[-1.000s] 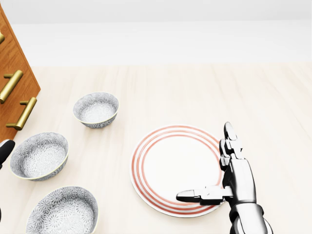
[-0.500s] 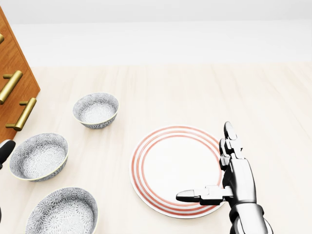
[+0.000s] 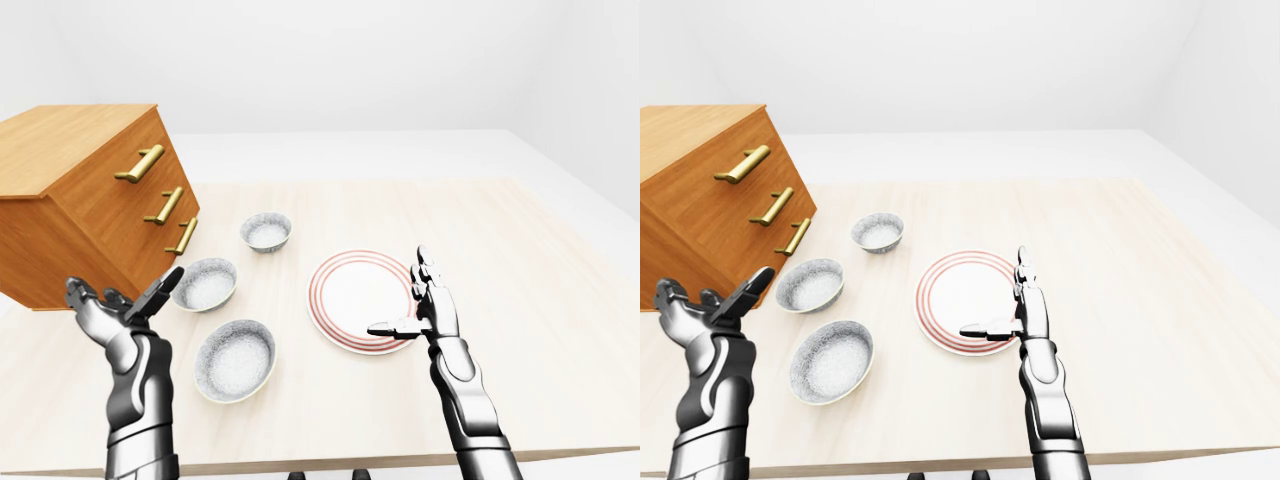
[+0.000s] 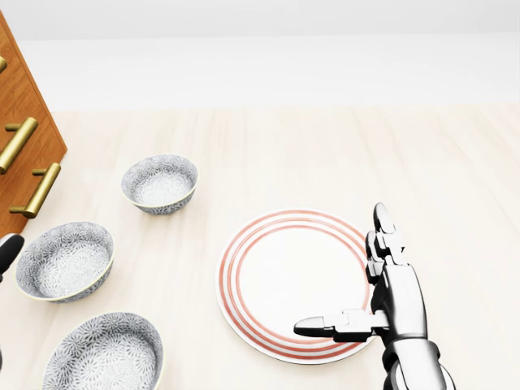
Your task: Put the bowl at the front on the plate.
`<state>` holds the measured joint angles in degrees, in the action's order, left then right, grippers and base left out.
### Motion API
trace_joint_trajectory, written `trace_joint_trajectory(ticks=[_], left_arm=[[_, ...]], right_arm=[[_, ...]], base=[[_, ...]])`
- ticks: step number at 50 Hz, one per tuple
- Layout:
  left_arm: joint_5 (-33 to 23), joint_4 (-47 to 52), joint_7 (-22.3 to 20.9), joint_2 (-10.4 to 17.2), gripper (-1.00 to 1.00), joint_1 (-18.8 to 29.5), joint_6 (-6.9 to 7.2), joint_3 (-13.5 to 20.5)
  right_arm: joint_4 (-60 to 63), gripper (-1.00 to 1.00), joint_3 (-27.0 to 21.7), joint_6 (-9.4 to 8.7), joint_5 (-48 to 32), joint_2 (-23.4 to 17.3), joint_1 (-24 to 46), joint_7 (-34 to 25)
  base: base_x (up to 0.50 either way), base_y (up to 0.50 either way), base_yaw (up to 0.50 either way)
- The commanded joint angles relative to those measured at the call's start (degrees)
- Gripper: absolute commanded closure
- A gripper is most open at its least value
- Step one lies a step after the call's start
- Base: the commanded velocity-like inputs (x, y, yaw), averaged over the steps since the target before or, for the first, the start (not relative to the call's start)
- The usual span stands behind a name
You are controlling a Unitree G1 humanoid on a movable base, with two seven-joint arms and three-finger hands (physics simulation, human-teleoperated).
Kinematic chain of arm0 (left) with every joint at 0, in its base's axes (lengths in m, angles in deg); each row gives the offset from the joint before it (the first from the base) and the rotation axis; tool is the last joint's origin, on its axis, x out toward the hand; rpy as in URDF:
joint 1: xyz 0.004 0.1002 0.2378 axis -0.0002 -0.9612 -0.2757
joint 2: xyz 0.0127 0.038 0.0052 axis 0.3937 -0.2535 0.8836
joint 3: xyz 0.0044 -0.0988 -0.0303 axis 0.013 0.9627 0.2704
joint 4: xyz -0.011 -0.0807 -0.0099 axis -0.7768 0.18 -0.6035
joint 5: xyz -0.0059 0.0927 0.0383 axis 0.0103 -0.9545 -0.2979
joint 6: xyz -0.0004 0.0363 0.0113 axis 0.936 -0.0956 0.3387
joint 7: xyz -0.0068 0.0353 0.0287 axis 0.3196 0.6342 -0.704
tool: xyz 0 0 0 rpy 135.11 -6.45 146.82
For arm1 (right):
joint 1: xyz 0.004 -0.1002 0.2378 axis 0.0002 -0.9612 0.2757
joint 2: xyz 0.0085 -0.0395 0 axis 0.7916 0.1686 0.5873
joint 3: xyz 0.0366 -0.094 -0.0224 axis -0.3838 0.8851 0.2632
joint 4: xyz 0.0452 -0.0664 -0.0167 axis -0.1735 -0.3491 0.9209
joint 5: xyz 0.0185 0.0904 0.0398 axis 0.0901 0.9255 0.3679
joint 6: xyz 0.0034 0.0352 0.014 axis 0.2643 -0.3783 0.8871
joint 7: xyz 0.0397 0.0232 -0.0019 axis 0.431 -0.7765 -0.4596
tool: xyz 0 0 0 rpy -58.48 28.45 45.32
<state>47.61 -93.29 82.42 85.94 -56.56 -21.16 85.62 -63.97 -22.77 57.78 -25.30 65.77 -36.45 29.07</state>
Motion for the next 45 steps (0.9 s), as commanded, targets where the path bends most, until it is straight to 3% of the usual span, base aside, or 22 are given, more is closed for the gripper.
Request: trace_joint_trajectory(ticks=[1, 3, 6, 7, 9, 11, 15, 18, 22, 25, 30, 34, 37, 39, 41, 43, 45], left_arm=[[-0.4, -1.0, 0.0, -0.1, -1.0, 0.2, -1.25, -0.2], [-0.5, -1.3, 0.0, 0.0, -1.0, 0.3, -1.54, -0.3], [-0.6, -1.4, 0.0, 0.0, -1.0, 0.2, -1.49, -0.3], [-0.5, -1.1, 0.0, 0.0, -1.0, 0.2, -1.09, -0.3], [-0.6, -0.9, 0.0, 0.1, -1.0, 0.2, -0.93, -0.3], [-0.5, -0.8, 0.0, 0.1, -1.0, 0.3, -0.56, -0.2], [-0.8, -1.8, 0.0, 0.1, -1.0, 0.5, -1.2, -0.4], [-0.7, -0.8, 0.0, 0.1, -1.0, 0.2, -0.48, -0.3], [-1.0, -1.4, 0.0, 0.0, -1.0, 0.3, -1.11, -0.4], [-1.1, -2.6, 0.0, 0.1, -1.0, 0.7, -1.85, -0.5], [-1.0, -1.0, 0.0, 0.0, -1.0, 0.1, -0.86, -0.5], [-1.3, -2.0, 0.0, 0.0, -1.0, 0.4, -1.58, -0.6], [-1.1, -0.6, 0.0, -0.1, -1.0, -0.2, -0.73, -0.5], [-1.3, -1.7, 0.0, -0.1, -1.0, 0.3, -1.32, -0.5], [-1.2, -1.2, 0.0, -0.1, -1.0, 0.2, -0.83, -0.5], [-1.4, -2.5, 0.0, -0.1, -1.0, 0.6, -1.73, -0.6], [-1.2, -2.1, 0.0, 0.1, -1.0, 0.6, -1.32, -0.6]], right_arm=[[0.6, -1.0, 0.2, 0.14, -0.3, 0.0, -0.2, 0.1], [1.3, -1.0, 0.4, -0.03, -0.6, 0.1, -0.5, 0.2], [1.3, -1.0, 0.8, 1.13, -2.0, 0.0, -0.9, 0.2], [2.5, -1.0, 1.6, 0.26, -3.6, -0.1, -1.2, 0.3], [2.7, -1.0, 2.0, 0.56, -4.9, -0.1, -1.4, 0.2], [4.7, -1.0, 3.4, -1.65, -7.1, -0.1, -2.0, -0.7], [5.4, -1.0, 2.9, -2.4, -7.6, 0.6, -2.2, 0.1], [4.8, -1.0, 3.2, -2.84, -7.7, 0.6, -1.7, -0.1], [5.9, -1.0, 3.8, -4.69, -9.2, 0.7, -1.5, 0.3], [8.1, -1.0, 4.1, -4.69, -10.3, 0.8, -1.4, 0.5], [13.8, -1.0, 7.1, -4.69, -17.7, 0.6, 0.0, 0.1], [13.4, -1.0, 9.2, -4.69, -27.3, -0.2, 2.6, -0.3], [14.6, -1.0, 8.6, -4.69, -29.0, 0.9, 4.3, -2.1], [15.0, -1.0, 9.5, -4.69, -33.1, 0.7, 5.6, -3.1], [14.0, -1.0, 10.2, -4.69, -36.9, 0.7, 6.9, -4.4], [15.2, -1.0, 11.0, -4.69, -40.4, 1.1, 8.0, -6.1], [14.7, -1.0, 11.5, -4.69, -43.8, 1.1, 8.8, -7.4]], base=[[0.0, 0.0, 0.0], [0.0, 0.0, 0.0], [0.0, 0.0, 0.0], [0.0, 0.0, 0.0], [0.0, 0.0, 0.0], [0.0, 0.0, 0.0], [0.0, 0.0, 0.0], [0.0, 0.0, 0.0], [0.0, 0.0, 0.0], [0.0, 0.0, 0.0], [0.0, 0.0, 0.0], [0.0, 0.0, 0.0], [0.0, 0.0, 0.0], [0.0, 0.0, 0.0], [0.0, 0.0, 0.0], [0.0, 0.0, 0.0], [0.0, 0.0, 0.0]])
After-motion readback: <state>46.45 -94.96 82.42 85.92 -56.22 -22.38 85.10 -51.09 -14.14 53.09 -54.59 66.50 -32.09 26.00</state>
